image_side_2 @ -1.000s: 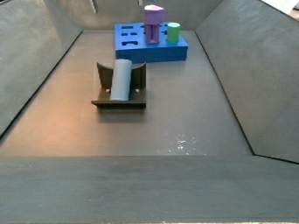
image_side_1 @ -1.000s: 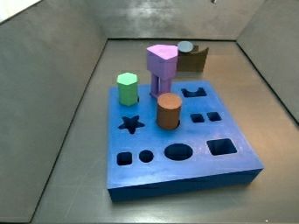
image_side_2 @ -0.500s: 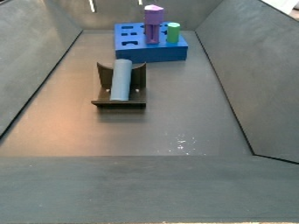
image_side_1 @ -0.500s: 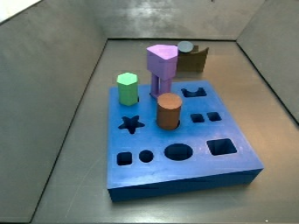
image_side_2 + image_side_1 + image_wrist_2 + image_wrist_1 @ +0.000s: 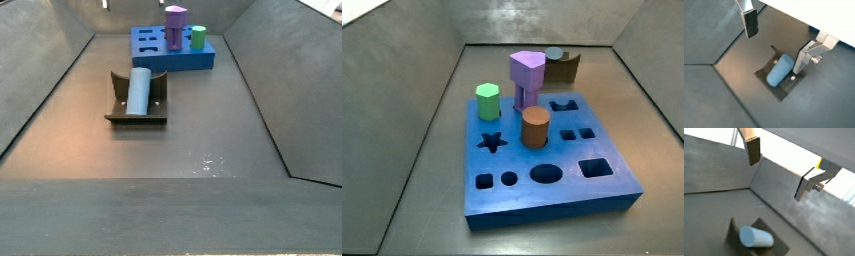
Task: Pick up the oval object. Move up. Place the oval object on the fixture. Regrasp the oval object. Move to above the board. Insert the oval object.
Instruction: Regrasp the oval object.
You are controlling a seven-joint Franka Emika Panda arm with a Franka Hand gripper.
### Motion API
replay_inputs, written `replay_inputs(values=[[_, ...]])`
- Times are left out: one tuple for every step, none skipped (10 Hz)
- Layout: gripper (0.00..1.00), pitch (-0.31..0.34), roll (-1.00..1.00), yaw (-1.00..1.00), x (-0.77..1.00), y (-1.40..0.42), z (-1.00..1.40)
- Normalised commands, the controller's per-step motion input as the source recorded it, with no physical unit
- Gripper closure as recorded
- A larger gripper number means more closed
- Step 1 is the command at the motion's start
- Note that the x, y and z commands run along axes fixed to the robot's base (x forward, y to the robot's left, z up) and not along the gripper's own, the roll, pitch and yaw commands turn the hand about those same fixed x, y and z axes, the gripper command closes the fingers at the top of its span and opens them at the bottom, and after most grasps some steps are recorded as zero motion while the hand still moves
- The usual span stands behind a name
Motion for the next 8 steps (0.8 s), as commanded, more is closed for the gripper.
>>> replay_inputs(values=[[0.0,0.036,1.0,0.01,0.05,-0.03,-0.01],[0.0,0.064,1.0,0.02,0.06,-0.03,-0.01],[0.0,0.109,0.9,0.03,0.07,-0.04,-0.01],[0.0,0.129,0.69,0.05,0.09,-0.04,-0.01],[0.0,0.138,0.56,0.07,0.09,-0.04,-0.02],[0.0,0.139,0.34,0.1,0.09,-0.03,-0.01],[0.0,0.111,0.22,0.13,0.07,-0.03,0.0],[0.0,0.075,0.22,0.23,0.03,0.07,-1.0]])
